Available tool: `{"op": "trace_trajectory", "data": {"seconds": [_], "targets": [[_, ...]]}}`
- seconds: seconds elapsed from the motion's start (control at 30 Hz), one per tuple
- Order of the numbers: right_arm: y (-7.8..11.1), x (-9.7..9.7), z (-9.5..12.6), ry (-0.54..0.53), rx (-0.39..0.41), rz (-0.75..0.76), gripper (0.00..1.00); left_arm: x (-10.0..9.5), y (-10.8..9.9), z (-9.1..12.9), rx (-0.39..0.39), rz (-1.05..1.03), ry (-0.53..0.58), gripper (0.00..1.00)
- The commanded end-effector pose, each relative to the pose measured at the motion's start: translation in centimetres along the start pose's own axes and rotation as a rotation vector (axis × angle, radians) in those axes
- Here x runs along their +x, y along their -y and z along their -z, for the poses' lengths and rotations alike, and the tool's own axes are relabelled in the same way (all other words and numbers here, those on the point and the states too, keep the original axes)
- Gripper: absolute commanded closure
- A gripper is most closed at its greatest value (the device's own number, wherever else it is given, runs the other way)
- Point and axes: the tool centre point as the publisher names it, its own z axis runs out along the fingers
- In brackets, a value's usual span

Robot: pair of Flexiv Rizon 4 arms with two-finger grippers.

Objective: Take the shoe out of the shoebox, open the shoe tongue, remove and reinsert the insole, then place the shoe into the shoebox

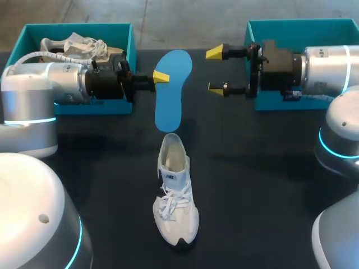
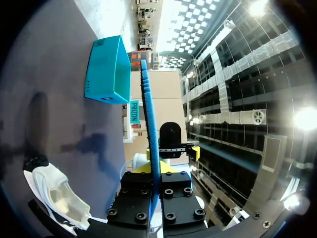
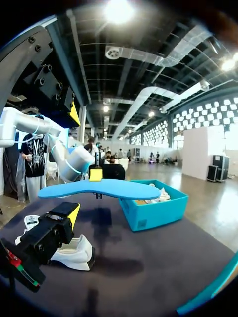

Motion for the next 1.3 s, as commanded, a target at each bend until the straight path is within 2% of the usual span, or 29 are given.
{"op": "trace_trajectory", "data": {"seconds": [0.03,0.57,0.67,0.87,1.3], "targets": [[0.5,-0.5,-0.1,-0.029,-0.011,0.001,0.00,0.0,-0.1,0.0,0.000,0.000,0.002,1.00],[0.6,-0.6,-0.1,-0.035,-0.016,-0.002,0.00,0.0,-0.1,0.0,0.000,0.000,0.002,1.00],[0.6,-0.6,-0.1,-0.035,-0.016,-0.002,0.00,0.2,0.1,-0.1,0.018,-0.211,0.064,1.00],[0.6,-0.6,-0.1,-0.035,-0.016,-0.002,0.00,1.4,-0.1,0.3,0.005,-0.519,0.051,1.00],[0.6,-0.6,-0.1,-0.035,-0.016,-0.002,0.00,2.8,-2.4,1.0,0.000,-1.268,-0.154,1.00]]}}
